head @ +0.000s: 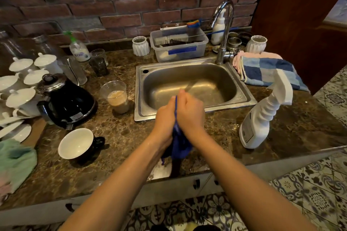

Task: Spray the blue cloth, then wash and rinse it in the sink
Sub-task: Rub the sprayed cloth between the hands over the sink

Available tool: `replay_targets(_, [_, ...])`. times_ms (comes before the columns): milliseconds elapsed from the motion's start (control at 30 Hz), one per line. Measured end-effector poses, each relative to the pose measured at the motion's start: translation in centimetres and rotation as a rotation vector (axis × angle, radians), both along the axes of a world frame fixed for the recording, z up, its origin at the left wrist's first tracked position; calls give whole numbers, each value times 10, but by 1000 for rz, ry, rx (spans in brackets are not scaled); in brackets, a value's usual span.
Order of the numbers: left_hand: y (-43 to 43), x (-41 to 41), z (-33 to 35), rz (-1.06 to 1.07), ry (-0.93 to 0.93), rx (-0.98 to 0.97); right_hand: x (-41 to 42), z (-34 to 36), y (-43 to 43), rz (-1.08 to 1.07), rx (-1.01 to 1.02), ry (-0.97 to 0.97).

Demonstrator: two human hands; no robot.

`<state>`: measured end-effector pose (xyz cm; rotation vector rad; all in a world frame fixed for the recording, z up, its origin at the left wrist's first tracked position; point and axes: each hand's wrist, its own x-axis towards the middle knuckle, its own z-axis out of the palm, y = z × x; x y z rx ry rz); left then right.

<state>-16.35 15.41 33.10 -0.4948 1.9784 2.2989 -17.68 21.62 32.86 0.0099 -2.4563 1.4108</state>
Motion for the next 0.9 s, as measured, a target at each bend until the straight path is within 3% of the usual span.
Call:
replay_targets(133, [2, 5, 3, -72, -34, 91, -27, 1, 18, 64, -194, -120])
replay_targets(300, [-35, -1, 4, -32, 11, 266, -39, -3, 54, 93, -512, -432])
replay_targets(433, [-53, -3, 6, -23, 51, 250, -32, -3, 73, 220, -168, -313])
replay_targets(567, [-49, -2, 8, -66, 78, 310, -17, -11, 72, 291, -75, -131])
replay_targets(667, [-44, 1, 8, -119, 130, 367, 4, -6, 55, 376, -103, -149])
replay_targets(767, [-45, 1, 10, -223, 210, 353, 18, -10, 40, 505, -194, -290])
replay_targets(833, [-52, 2, 12, -249, 240, 258, 18, -13, 38, 468, -303, -289])
replay_targets(900, [-61, 1, 11, -206, 272, 36, 15, -10, 42, 402, -378, -256])
